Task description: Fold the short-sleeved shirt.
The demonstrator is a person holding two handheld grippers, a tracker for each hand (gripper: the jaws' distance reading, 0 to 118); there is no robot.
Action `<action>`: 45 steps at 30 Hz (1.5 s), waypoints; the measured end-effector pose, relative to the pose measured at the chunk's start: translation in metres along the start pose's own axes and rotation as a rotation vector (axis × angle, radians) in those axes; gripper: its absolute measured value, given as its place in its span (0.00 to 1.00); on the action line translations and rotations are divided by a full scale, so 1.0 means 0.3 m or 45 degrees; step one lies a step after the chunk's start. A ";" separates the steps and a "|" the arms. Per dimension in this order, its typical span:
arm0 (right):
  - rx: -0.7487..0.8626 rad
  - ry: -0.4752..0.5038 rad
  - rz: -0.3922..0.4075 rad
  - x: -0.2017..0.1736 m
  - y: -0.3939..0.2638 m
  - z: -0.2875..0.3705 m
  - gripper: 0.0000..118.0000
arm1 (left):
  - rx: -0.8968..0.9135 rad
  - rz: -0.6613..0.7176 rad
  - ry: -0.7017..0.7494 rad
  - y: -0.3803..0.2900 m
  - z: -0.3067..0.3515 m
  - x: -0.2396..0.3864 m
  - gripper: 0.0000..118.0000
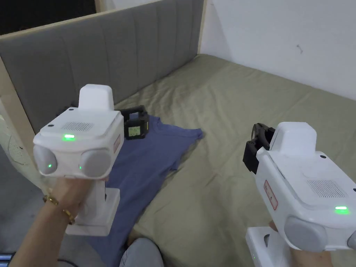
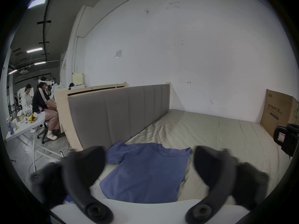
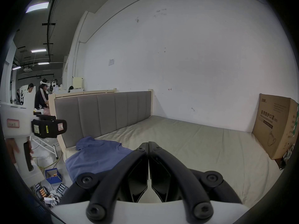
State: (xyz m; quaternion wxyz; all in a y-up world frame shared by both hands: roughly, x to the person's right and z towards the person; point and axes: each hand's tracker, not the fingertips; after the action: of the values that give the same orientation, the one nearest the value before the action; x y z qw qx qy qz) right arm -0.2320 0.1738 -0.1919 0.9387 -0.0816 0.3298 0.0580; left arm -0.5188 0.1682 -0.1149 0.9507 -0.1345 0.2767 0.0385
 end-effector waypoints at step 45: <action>-0.221 -0.150 -0.039 0.192 -0.159 -0.005 0.00 | -0.609 0.375 -0.118 0.028 -0.684 -0.020 0.00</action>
State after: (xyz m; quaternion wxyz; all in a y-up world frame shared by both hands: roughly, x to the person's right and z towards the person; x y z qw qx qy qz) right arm -0.1805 0.1298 -0.2238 0.9466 -0.1641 0.2666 0.0765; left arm -0.6309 0.1194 -0.2798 0.8877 -0.3115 0.2327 0.2465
